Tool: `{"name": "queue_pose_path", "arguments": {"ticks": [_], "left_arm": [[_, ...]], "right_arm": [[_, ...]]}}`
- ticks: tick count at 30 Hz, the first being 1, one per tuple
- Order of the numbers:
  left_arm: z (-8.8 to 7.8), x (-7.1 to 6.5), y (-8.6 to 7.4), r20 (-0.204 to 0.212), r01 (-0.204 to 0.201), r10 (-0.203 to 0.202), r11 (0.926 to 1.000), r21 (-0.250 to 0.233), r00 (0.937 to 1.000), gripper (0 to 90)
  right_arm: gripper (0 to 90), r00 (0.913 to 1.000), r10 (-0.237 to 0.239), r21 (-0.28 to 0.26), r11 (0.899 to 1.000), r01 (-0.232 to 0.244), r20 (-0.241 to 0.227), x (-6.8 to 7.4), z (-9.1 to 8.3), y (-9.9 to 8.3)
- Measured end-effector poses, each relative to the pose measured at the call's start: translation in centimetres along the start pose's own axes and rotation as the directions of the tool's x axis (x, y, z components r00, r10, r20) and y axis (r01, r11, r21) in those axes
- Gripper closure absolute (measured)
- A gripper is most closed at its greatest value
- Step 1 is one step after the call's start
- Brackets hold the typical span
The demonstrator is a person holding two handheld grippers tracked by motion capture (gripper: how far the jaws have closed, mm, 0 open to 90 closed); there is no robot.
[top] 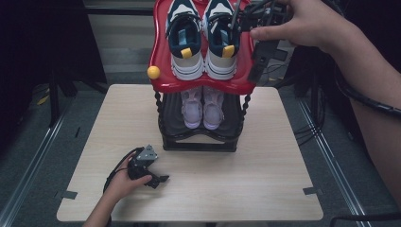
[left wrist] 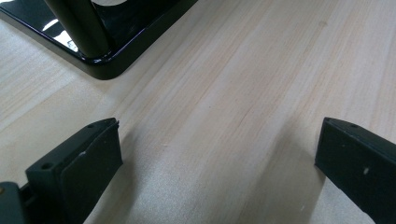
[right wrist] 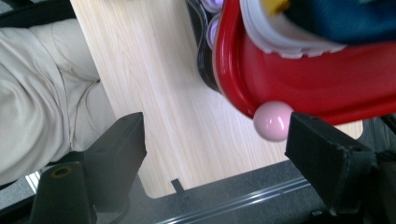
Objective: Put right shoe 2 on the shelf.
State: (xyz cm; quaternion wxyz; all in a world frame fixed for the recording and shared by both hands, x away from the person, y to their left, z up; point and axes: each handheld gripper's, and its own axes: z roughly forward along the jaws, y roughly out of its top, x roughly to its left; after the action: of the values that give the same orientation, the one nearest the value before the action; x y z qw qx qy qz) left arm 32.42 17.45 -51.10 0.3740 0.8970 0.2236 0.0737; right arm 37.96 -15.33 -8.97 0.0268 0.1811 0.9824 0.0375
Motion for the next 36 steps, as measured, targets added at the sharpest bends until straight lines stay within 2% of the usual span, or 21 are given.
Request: {"name": "queue_pose_path", "arguments": {"ticks": [6, 15, 20, 29, 36], "left_arm": [[0.0, 0.0, 0.0, 0.0, -0.001, 0.001, 1.0, 0.0, 1.0, 0.0], [0.0, 0.0, 0.0, 0.0, 0.0, 0.0, 1.0, 0.0, 1.0, 0.0], [0.0, 0.0, 0.0, 0.0, 0.0, 0.0, 1.0, 0.0, 1.0, 0.0], [0.0, 0.0, 0.0, 0.0, -0.002, 0.002, 1.0, 0.001, 1.0, 0.0], [0.0, 0.0, 0.0, 0.003, -0.002, 0.002, 1.0, 0.003, 1.0, 0.0]], "right_arm": [[19.7, 1.0, 0.008, 0.001, 1.0, -0.008, -0.002, 0.2, 0.2, -1.3], [19.6, 0.9999, 0.011, -0.003, 1.0, -0.011, 0.011, 0.5, 1.4, -3.2], [19.4, 0.9999, 0.016, -0.012, 1.0, -0.016, 0.001, 0.7, 2.0, -4.3], [19.3, 0.9998, 0.019, -0.012, 1.0, -0.019, 0.005, 0.9, 2.6, -5.6], [19.3, 0.9997, 0.023, -0.006, 1.0, -0.023, -0.002, 1.0, 3.8, -6.6]]}}
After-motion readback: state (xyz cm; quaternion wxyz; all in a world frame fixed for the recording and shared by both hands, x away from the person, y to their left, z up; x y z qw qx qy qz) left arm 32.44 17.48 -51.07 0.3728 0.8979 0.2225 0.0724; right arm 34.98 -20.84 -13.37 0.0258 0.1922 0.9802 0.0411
